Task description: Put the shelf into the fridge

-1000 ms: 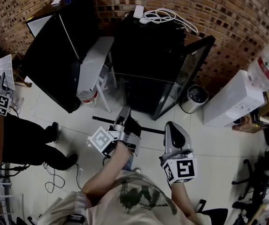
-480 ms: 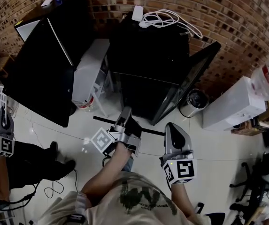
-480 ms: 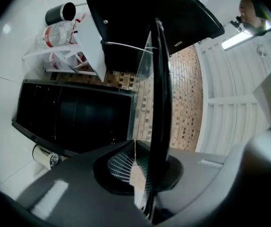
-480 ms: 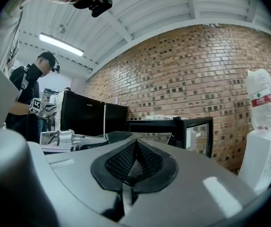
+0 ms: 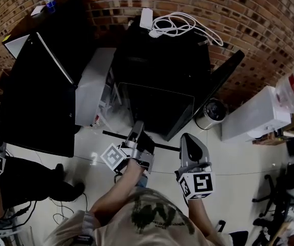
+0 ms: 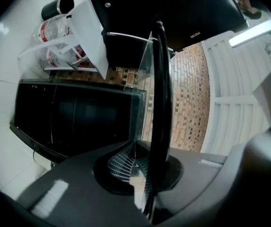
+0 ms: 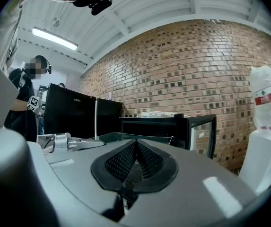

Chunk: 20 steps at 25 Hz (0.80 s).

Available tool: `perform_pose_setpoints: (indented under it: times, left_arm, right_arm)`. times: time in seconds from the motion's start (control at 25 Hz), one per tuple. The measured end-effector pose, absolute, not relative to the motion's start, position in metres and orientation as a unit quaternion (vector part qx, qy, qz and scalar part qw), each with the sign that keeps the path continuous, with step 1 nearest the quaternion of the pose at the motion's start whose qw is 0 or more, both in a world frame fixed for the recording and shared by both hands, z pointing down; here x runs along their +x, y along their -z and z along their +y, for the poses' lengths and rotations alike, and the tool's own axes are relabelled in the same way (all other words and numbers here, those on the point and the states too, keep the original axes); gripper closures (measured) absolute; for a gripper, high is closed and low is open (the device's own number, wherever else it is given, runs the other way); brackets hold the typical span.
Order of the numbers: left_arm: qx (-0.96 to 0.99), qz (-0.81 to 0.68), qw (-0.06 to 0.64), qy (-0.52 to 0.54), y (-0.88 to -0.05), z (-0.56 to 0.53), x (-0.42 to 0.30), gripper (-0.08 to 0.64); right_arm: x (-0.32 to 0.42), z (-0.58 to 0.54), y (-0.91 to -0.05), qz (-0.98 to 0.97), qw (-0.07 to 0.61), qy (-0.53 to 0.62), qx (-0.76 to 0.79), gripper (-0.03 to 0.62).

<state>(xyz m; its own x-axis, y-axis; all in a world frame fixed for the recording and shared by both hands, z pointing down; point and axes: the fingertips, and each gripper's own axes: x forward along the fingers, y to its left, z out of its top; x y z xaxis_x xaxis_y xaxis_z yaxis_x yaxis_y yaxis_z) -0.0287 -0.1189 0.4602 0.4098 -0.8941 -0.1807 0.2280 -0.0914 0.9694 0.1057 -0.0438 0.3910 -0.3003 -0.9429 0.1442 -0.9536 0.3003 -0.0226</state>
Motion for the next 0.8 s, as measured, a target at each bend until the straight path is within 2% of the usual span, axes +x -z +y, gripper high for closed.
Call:
perform_pose_setpoints:
  times: [0.8]
  left_arm:
    - [0.579,-0.260,0.644,0.426,-0.495,-0.194,-0.022,0.545]
  right_arm:
    - [0.093,-0.120,-0.406,-0.773,0.077,-0.055,0.627,0.592]
